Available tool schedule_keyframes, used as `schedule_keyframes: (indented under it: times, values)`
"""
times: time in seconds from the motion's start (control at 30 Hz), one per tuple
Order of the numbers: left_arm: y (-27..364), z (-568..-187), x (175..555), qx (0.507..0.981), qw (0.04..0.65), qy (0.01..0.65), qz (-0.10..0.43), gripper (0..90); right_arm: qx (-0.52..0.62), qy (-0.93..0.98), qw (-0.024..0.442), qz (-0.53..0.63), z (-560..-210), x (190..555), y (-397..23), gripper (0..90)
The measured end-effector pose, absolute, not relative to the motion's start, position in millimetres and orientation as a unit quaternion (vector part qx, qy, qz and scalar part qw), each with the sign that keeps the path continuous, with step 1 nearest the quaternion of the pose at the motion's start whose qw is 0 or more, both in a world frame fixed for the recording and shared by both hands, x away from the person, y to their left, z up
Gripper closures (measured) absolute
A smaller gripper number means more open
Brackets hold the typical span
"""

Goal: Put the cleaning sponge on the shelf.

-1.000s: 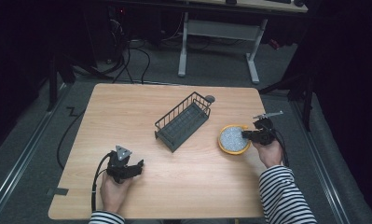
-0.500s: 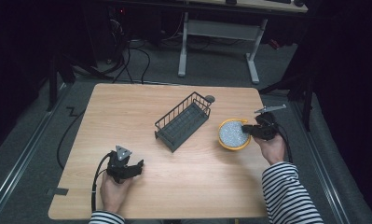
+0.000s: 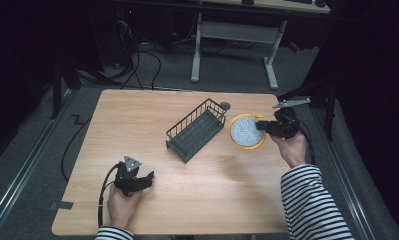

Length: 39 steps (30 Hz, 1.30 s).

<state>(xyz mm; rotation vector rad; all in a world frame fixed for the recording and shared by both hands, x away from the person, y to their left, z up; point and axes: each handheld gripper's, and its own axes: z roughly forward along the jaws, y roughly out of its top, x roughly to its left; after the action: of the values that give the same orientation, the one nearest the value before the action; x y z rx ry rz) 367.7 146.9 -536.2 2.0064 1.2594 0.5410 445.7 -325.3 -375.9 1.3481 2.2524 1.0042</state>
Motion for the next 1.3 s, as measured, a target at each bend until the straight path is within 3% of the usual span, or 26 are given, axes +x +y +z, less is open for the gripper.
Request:
schedule_keyframes:
  times: [0.83, 1.3]
  values:
    - [147.0, -536.2, 367.7, 0.775, 0.349, 0.485, 0.208, 27.7, 0.424, 0.809, 0.166, 0.371, -337.0, 483.0, -262.8, 83.4]
    - [147.1, -536.2, 367.7, 0.775, 0.348, 0.484, 0.209, 27.9, 0.409, 0.816, 0.156, 0.378, -334.3, 506.8, -228.6, 83.4]
